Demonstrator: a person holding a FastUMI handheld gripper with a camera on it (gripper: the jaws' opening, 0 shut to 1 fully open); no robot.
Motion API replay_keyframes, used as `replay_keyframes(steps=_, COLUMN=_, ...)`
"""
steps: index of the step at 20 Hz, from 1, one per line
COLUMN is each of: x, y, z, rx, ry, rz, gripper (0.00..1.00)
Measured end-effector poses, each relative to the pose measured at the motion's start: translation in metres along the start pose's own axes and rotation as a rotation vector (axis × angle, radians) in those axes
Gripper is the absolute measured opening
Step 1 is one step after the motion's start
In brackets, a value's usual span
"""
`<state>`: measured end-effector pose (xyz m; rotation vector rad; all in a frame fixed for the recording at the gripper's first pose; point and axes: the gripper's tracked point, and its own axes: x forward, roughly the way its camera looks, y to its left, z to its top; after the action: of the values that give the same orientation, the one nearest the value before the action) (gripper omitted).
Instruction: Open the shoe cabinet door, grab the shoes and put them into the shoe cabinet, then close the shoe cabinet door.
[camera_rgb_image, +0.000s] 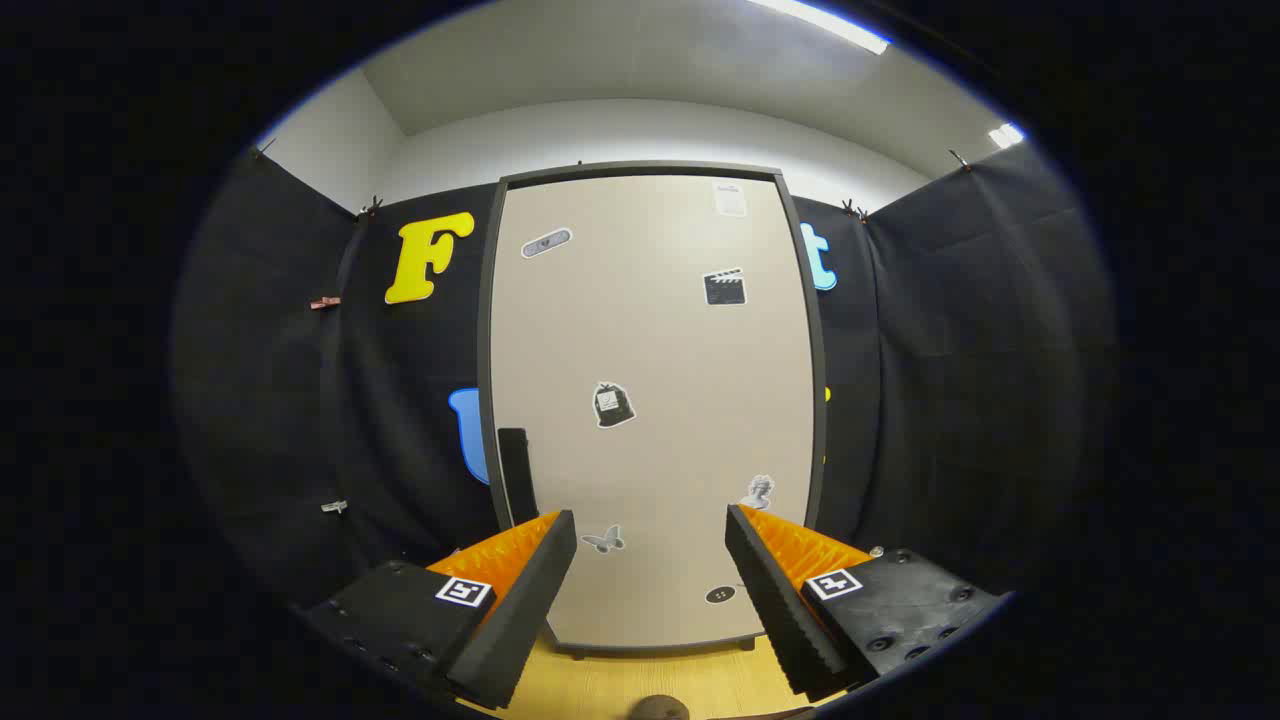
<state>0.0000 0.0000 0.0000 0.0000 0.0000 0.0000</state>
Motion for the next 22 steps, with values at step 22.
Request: replay_keyframes(steps=22, x=0.111, y=0.097, z=-0.04, rx=0.022, ry=0.065, rz=0.082, gripper=0.98)
